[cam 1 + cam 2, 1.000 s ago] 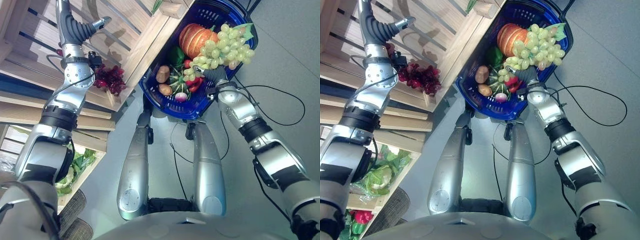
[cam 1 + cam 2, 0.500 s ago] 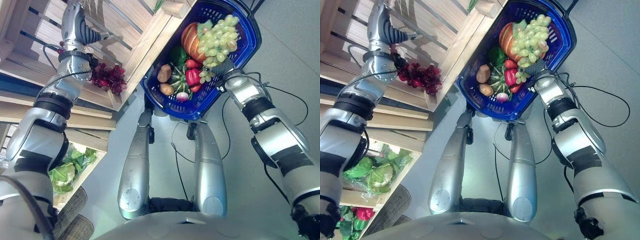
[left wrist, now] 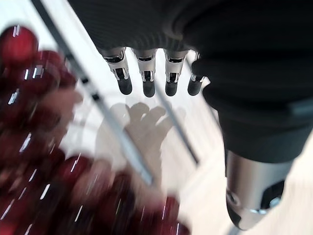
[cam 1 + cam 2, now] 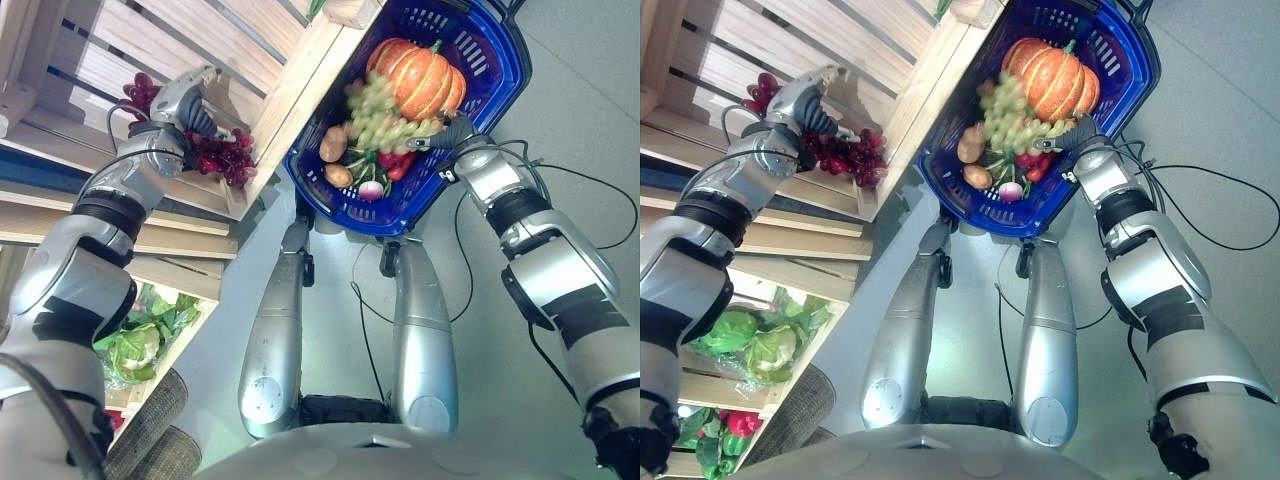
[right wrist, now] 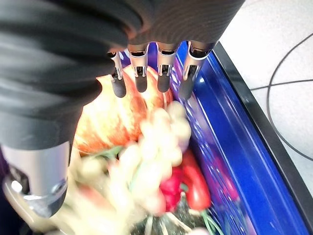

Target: Pick up fruits and vegetables into the basket

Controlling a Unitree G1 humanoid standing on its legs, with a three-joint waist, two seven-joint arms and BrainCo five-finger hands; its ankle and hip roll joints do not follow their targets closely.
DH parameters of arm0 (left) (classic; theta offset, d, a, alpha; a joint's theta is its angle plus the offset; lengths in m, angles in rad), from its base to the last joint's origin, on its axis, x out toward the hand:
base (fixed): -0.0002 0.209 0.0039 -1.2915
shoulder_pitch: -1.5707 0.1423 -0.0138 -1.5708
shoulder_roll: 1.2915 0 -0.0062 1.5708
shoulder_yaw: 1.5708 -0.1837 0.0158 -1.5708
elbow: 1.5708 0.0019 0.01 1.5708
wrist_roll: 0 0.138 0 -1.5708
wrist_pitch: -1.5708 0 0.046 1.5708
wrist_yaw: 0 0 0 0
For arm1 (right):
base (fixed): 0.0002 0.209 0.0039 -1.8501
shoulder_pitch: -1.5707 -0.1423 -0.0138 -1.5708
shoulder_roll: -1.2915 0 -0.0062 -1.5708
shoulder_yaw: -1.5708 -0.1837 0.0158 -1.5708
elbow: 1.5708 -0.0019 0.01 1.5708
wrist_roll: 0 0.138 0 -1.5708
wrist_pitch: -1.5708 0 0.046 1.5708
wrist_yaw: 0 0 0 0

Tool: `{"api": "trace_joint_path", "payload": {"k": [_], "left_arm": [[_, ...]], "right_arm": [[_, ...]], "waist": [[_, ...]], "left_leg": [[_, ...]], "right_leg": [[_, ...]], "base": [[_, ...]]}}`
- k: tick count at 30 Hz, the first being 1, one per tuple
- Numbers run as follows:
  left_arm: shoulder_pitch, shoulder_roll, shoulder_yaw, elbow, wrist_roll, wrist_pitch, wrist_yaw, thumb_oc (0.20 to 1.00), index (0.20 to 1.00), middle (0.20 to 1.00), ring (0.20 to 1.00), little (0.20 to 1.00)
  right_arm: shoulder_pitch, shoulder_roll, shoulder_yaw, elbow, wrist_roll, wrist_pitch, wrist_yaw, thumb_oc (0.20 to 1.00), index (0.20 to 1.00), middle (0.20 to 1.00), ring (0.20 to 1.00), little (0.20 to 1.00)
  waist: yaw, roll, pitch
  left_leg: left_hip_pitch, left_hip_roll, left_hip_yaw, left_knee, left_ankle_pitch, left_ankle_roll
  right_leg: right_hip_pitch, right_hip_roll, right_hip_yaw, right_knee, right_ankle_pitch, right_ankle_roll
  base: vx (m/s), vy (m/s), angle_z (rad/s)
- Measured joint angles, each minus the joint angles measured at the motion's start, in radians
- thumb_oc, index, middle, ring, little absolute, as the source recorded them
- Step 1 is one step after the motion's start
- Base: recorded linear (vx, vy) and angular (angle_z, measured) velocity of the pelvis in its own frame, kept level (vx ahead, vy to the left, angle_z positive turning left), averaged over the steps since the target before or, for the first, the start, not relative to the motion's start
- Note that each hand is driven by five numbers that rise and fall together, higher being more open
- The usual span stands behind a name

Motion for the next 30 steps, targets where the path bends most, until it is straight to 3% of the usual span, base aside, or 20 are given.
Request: {"api": "trace_joint_path", "payload": {"k": [6,14,20,25,30], "left_arm": [[-0.001,-0.003,-0.097,0.064,0.023,0.032,-0.176,1.0,1.0,1.0,1.0,1.0],[-0.024,-0.01,-0.151,0.105,0.141,0.031,-0.179,1.0,1.0,1.0,1.0,1.0],[-0.019,-0.028,-0.158,0.112,0.247,0.078,-0.08,1.0,1.0,1.0,1.0,1.0],[-0.011,-0.028,-0.156,0.139,0.378,0.132,0.05,1.0,1.0,1.0,1.0,1.0],[0.018,-0.03,-0.15,0.139,0.474,0.152,0.089,1.0,1.0,1.0,1.0,1.0]], "right_arm": [[-0.033,0.001,0.0,0.001,0.0,0.001,-0.017,1.0,1.0,1.0,1.0,1.0],[-0.037,0.02,0.0,0.017,0.007,-0.002,-0.063,1.0,1.0,1.0,1.0,1.0],[-0.036,0.029,-0.001,-0.011,0.066,-0.043,-0.13,1.0,1.0,1.0,1.0,1.0],[-0.027,0.007,-0.005,-0.156,0.114,-0.089,-0.228,1.0,1.0,1.0,1.0,1.0],[0.021,-0.016,-0.044,-0.256,0.172,-0.133,-0.334,1.0,1.0,1.0,1.0,1.0]], "waist": [[-0.018,0.004,0.0],[-0.019,0.005,-0.001],[-0.022,0.012,-0.002],[-0.032,0.013,-0.003],[-0.037,0.014,-0.003]], "left_leg": [[-0.002,0.001,0.003,0.0,0.003,0.003],[-0.001,0.001,0.008,0.005,0.003,0.003],[-0.004,0.002,0.007,0.006,0.002,0.003],[-0.026,0.004,0.006,0.007,0.001,0.002],[-0.03,0.016,0.005,0.007,-0.003,-0.002]], "right_leg": [[-0.006,0.002,0.003,0.001,0.0,0.0],[-0.006,0.002,0.007,0.004,0.0,0.0],[-0.009,0.003,0.007,0.005,0.0,0.0],[-0.027,0.006,0.005,0.004,0.0,0.0],[-0.026,0.018,0.003,-0.01,0.001,-0.001]], "base": [[0.0,0.0,0.0],[0.0,0.0,0.0],[0.0,0.0,0.0],[0.0,0.0,0.0],[-0.01,-0.006,-0.03]]}}
